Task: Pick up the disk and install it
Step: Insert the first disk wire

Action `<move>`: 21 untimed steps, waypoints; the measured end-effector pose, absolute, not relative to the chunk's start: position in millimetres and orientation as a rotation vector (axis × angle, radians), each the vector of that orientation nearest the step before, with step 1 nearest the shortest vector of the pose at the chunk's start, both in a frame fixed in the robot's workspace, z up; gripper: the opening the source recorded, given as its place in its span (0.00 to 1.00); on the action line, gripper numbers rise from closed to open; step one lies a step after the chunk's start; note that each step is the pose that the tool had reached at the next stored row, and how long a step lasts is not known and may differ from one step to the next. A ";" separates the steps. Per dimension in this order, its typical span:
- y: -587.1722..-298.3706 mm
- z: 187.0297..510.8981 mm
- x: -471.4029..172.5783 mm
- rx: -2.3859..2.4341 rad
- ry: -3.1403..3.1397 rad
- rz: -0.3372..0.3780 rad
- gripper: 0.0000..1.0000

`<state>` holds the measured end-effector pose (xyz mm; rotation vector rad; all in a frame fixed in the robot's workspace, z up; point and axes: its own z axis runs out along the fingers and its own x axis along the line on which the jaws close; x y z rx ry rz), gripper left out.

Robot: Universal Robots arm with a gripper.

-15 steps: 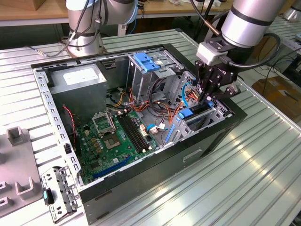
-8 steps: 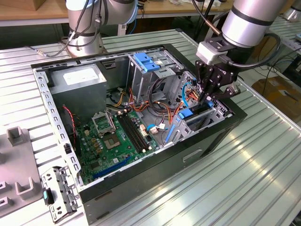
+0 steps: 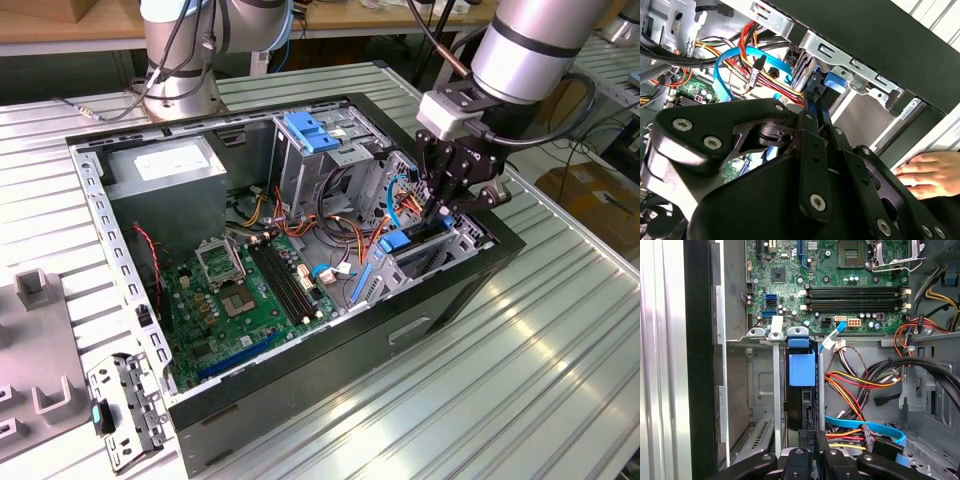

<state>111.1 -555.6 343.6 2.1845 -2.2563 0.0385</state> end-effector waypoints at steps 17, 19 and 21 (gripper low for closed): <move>-555.7 362.3 111.1 2.186 -2.261 0.043 0.16; -555.7 362.3 111.0 2.186 -2.261 0.043 0.11; -555.7 362.4 111.0 2.186 -2.261 0.043 0.11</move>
